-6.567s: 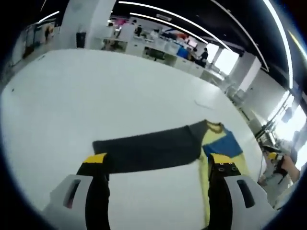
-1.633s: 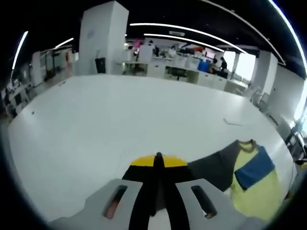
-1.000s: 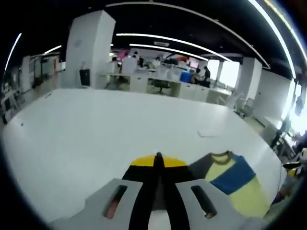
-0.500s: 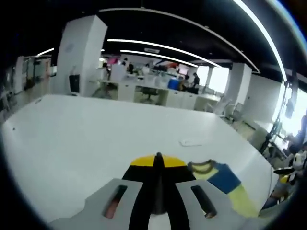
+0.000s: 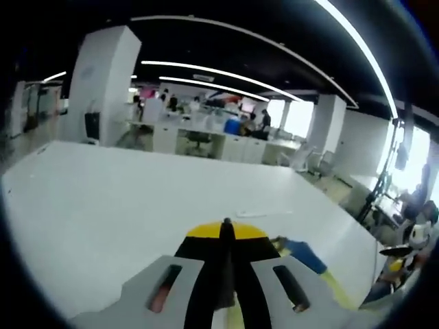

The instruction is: Fold the garment on the visible template until the final outline fits inside the template.

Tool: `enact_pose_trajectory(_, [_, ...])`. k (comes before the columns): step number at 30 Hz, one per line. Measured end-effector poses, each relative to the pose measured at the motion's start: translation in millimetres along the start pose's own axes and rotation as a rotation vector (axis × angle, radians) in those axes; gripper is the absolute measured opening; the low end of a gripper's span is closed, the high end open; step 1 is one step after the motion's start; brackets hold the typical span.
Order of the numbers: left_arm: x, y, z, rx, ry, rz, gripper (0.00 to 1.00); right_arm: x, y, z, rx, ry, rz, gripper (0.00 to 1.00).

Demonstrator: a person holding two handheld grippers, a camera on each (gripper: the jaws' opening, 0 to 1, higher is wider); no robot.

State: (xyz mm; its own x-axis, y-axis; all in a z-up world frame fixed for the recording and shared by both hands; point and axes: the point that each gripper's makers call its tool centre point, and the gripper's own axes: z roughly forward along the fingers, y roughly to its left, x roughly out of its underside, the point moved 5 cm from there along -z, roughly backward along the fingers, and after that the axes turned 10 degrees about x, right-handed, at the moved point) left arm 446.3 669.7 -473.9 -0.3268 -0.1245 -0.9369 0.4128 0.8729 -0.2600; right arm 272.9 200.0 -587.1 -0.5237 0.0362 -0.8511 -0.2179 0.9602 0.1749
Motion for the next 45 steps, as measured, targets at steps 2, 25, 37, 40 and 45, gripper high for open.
enact_pose_trajectory(2, [-0.9,-6.7,3.4,0.017,0.002,0.007,0.0,1.3,-0.5,-2.9,0.004,-0.002,0.002,0.93])
enact_pose_trajectory(25, [9.8,-83.7,41.8,0.187,0.053,0.016,0.0,4.5,-8.6,-17.9,0.021,-0.004,0.006,0.93])
enact_pose_trajectory(37, [37.3,-113.0,74.3,0.257,0.09,-0.129,0.0,6.4,-10.8,-19.0,0.021,-0.002,0.008,0.92])
enact_pose_trajectory(40, [41.6,-117.2,79.4,0.263,0.104,-0.15,0.0,5.1,-10.0,-19.4,0.019,-0.004,0.0,0.93])
enact_pose_trajectory(45, [45.6,-131.1,85.3,0.289,0.119,-0.14,0.0,6.3,-12.2,-19.3,0.024,-0.004,0.009,0.92])
